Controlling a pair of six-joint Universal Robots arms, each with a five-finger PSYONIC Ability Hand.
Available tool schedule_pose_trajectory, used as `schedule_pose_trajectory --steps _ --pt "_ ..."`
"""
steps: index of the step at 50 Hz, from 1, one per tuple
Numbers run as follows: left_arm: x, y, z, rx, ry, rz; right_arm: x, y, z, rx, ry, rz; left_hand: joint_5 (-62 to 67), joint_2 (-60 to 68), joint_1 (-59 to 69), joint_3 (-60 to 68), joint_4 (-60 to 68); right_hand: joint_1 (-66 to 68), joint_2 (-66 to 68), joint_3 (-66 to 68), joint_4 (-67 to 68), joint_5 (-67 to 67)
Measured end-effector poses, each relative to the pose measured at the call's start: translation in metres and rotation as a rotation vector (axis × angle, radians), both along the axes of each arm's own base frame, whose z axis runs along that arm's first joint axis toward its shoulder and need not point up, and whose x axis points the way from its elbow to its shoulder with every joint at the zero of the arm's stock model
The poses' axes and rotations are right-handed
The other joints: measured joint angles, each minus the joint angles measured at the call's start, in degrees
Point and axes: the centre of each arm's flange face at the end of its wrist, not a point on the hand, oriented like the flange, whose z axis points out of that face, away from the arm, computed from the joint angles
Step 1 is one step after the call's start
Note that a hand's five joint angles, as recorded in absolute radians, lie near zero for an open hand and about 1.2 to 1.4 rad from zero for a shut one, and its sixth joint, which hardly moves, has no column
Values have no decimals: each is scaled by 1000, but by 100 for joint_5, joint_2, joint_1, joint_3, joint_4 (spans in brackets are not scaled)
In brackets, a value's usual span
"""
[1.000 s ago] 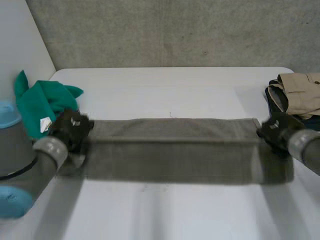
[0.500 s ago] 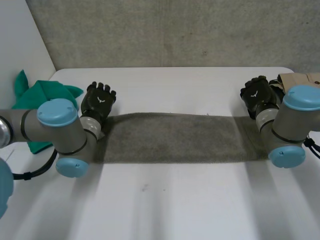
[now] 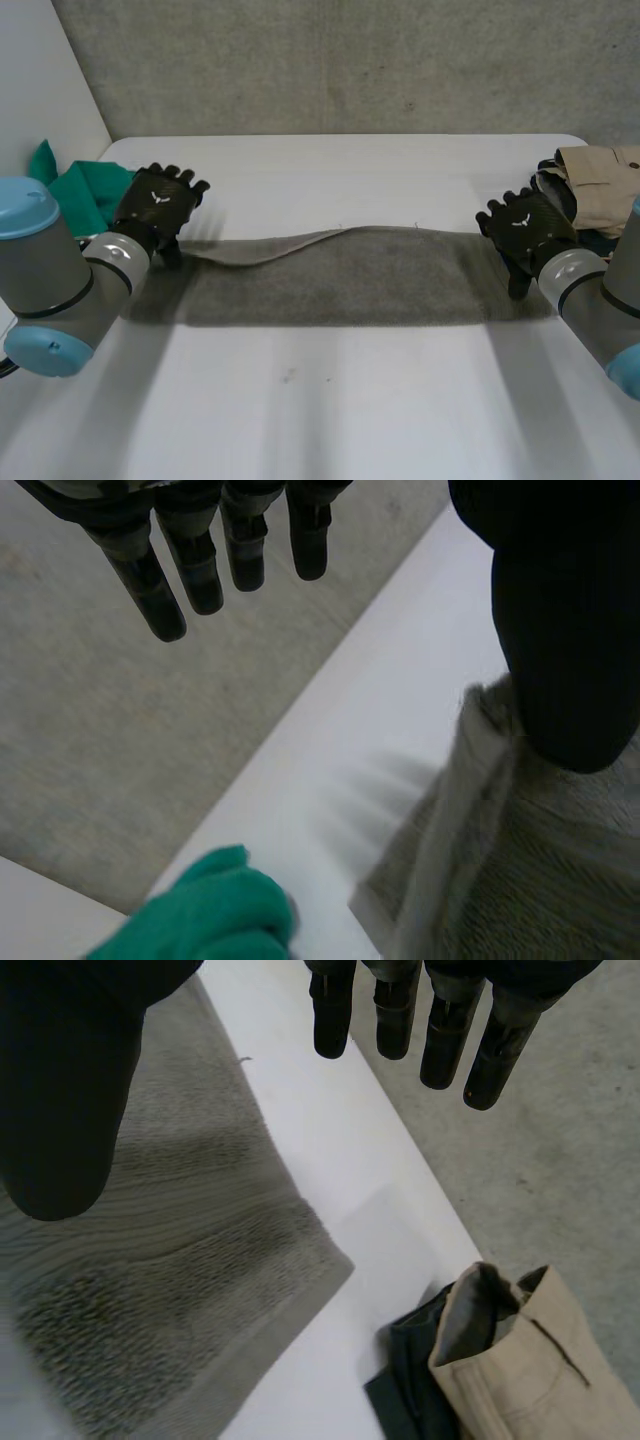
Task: Fold the laundry.
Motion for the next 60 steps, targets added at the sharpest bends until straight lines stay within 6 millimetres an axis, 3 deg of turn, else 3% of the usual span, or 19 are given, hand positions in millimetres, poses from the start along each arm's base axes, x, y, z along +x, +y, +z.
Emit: schedule_pose_trajectory --steps 5,11,19,24,31,43,52,54,56,57,60 --pt "2 -10 -13 32 -13 6 0 2 -3 11 3 4 -2 0 0 0 0 0 0 0 0 0" --pt "-1 -36 -27 4 -47 19 0 3 -4 11 6 3 -1 0 0 0 0 0 0 0 0 0" --pt "1 -92 -28 -180 -70 147 0 6 -8 24 8 -1 0 0 0 0 0 0 0 0 0 0" --pt "3 -102 -27 -232 -59 210 -2 8 -11 39 10 -4 -2 0 0 0 0 0 0 0 0 0" --pt "2 -82 -29 -203 -60 193 -8 11 -7 49 5 -23 0 -1 0 0 0 0 0 0 0 0" --pt "6 -16 -11 -106 -7 112 -37 8 -7 231 -108 -78 -2 0 0 0 0 11 21 36 15 10" --pt "5 8 -2 -59 102 76 -48 -10 -33 288 -138 -87 -1 0 0 0 0 651 759 874 750 676" --pt "5 10 -1 -53 116 75 -50 -16 -41 290 -134 -92 -1 0 0 0 0 2378 2650 2701 2564 2432" --pt "5 11 -1 -50 122 74 -52 -21 -45 285 -133 -99 0 0 0 0 0 2378 2650 2701 2564 2432" --pt "5 11 -1 -47 124 75 -54 -24 -47 280 -133 -106 0 0 0 0 0 4126 4903 4890 4760 4586" --pt "5 11 -2 -45 125 76 -61 -31 -49 263 -133 -128 -2 0 0 0 0 4406 5469 5541 5428 5198"
